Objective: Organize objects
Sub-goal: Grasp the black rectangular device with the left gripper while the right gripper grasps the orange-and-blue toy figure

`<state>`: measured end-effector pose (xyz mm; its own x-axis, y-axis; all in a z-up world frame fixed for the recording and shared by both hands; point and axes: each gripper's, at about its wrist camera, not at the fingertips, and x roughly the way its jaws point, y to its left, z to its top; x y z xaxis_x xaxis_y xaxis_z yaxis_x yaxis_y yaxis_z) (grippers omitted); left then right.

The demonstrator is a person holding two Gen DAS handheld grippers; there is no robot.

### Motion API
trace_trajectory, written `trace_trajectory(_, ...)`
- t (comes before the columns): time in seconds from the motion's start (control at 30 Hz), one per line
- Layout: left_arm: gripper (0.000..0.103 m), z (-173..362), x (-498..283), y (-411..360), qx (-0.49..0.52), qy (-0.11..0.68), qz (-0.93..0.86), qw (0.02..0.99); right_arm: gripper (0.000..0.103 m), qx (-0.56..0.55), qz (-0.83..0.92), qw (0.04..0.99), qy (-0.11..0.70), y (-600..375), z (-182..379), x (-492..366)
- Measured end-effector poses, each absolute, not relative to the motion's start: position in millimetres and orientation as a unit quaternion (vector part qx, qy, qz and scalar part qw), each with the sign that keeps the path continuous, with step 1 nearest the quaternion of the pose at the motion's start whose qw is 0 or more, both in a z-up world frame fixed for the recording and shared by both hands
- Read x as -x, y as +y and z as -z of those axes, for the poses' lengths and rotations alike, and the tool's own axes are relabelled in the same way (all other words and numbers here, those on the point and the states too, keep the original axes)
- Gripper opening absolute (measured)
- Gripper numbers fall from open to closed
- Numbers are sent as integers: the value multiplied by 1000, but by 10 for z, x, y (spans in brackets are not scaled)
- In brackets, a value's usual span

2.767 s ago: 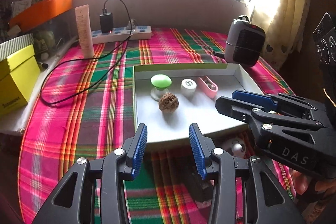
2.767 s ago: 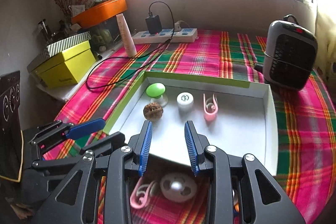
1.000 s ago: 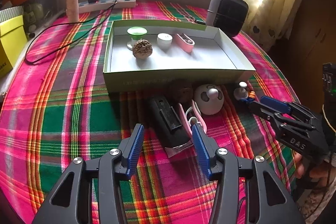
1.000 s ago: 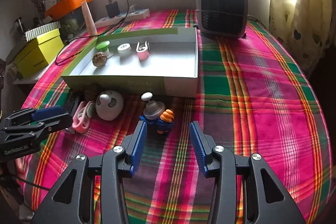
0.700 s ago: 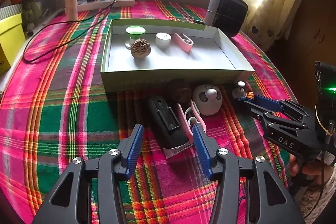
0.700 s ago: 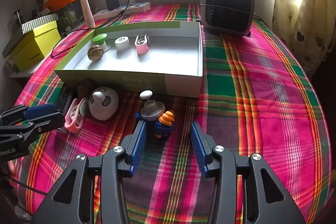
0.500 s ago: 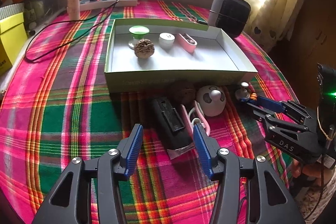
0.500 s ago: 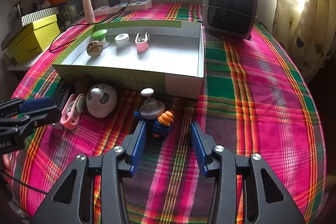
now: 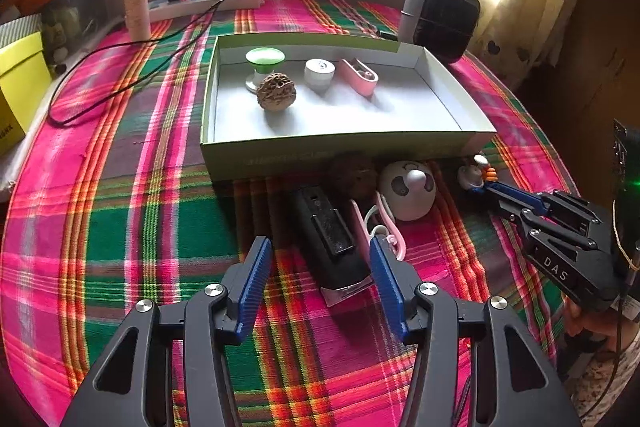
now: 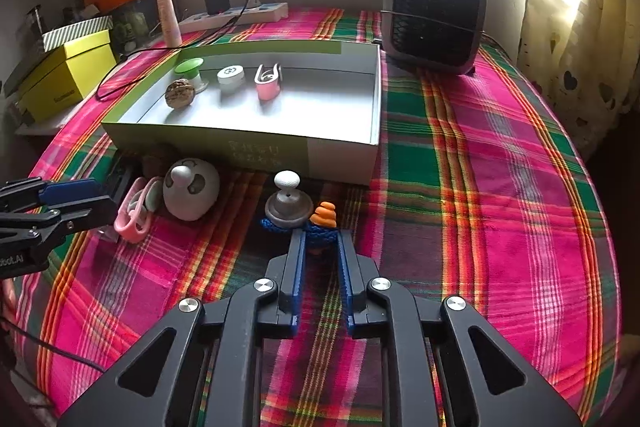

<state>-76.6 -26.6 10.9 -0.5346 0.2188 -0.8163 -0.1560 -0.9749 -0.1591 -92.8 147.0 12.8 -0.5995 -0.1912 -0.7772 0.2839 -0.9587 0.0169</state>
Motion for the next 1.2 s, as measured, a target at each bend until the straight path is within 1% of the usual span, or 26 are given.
trace_trajectory(0.13, 50, -107, 784, -366, 477, -39, -873, 97, 16, -426, 893, 136, 53, 1465, -135, 918)
trace_trajectory(0.4, 50, -121, 791, -425, 475, -24, -875, 84, 16, -424, 893, 146, 46, 1463, -160, 898)
trace_trajectory(0.67, 50, -26, 841, -343, 487, -15, -870, 81, 16, -426, 892, 148, 45, 1461, -165, 883)
trace_trajectory(1.07, 50, -18, 888, -310, 475, -1, -877, 68, 16, -430, 890, 148, 34, 1503, -131, 919)
trace_trajectory(1.17, 47, -17, 895, -317, 473, -3, -879, 65, 16, -430, 890, 149, 33, 1507, -131, 917)
trace_trajectory(1.2, 44, -17, 898, -322, 473, -3, -879, 64, 16, -430, 890, 149, 33, 1509, -130, 917)
